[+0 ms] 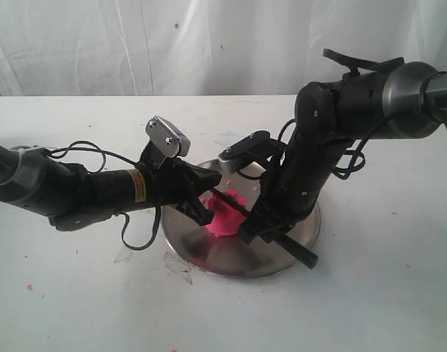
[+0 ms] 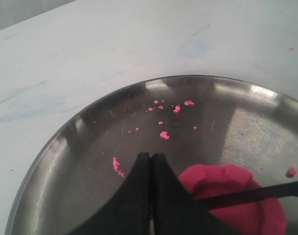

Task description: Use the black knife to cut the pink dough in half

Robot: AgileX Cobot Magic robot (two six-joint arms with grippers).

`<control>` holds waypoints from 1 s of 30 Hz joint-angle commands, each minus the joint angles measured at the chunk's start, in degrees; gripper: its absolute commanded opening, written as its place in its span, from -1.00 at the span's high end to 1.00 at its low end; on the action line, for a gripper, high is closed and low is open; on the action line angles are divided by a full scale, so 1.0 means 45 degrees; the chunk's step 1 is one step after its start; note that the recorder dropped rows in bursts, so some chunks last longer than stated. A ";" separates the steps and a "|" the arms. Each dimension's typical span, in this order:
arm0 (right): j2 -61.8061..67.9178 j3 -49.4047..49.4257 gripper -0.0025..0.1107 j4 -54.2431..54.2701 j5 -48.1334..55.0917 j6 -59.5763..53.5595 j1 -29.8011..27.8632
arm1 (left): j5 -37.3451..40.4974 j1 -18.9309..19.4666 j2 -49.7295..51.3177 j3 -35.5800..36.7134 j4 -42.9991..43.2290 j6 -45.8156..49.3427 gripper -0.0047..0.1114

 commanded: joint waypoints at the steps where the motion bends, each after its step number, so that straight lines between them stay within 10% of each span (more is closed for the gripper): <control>1: -0.0024 -0.0066 0.96 0.0084 -0.0041 -0.0089 -0.0096 | 0.0260 -0.0031 0.0001 -0.0073 -0.0029 0.0265 0.92; 30: 0.0048 0.0238 0.96 0.0084 -0.0551 -0.0078 -0.0096 | 0.0416 -0.0031 0.0738 -0.0073 -0.0029 0.0266 0.92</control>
